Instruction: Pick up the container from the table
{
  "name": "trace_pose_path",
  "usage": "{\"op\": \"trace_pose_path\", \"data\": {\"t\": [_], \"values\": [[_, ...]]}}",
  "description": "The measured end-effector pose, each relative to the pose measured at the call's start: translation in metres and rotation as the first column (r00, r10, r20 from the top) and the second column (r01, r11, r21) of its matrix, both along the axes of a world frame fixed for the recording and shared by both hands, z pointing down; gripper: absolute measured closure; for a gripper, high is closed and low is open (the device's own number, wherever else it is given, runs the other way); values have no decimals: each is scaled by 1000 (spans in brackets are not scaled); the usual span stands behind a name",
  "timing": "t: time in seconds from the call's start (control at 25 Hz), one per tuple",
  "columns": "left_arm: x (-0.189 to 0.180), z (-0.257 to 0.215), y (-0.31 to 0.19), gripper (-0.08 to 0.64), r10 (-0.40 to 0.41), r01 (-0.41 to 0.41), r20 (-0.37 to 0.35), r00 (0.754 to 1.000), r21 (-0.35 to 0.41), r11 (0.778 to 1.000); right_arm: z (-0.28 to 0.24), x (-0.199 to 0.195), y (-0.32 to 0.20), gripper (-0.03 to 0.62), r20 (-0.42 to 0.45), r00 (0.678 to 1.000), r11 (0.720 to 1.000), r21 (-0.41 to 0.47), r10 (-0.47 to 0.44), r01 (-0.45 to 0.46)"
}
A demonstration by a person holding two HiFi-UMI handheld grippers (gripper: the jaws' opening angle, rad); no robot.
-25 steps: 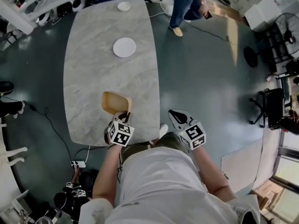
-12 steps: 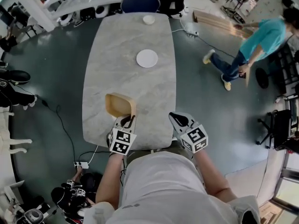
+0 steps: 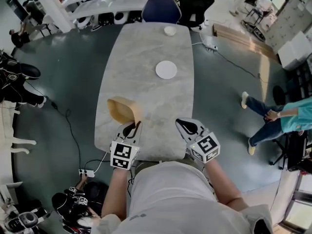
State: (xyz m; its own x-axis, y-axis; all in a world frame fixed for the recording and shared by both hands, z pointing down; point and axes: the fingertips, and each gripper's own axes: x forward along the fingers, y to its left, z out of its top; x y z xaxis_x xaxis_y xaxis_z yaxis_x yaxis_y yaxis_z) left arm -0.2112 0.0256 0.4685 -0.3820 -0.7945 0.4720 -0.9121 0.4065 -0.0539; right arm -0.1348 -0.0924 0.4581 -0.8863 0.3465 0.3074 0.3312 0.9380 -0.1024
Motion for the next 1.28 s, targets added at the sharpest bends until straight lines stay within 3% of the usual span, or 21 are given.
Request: {"op": "trace_pose_path", "data": {"t": [0.24,0.64,1.28], "values": [[1,-32,9,541,-3,-1,38,999,108,994,-25,-4,16,580,66,997,999,7,-35,34],[9,-58,8,543,6,-20,64,998,222,975,-43,6,19,580,139,989,999,21,-51,48],[24,-60,9,543,6,-23,62,998,269,963,-37,25,31,581,154,986,998,45,-57,51]]}}
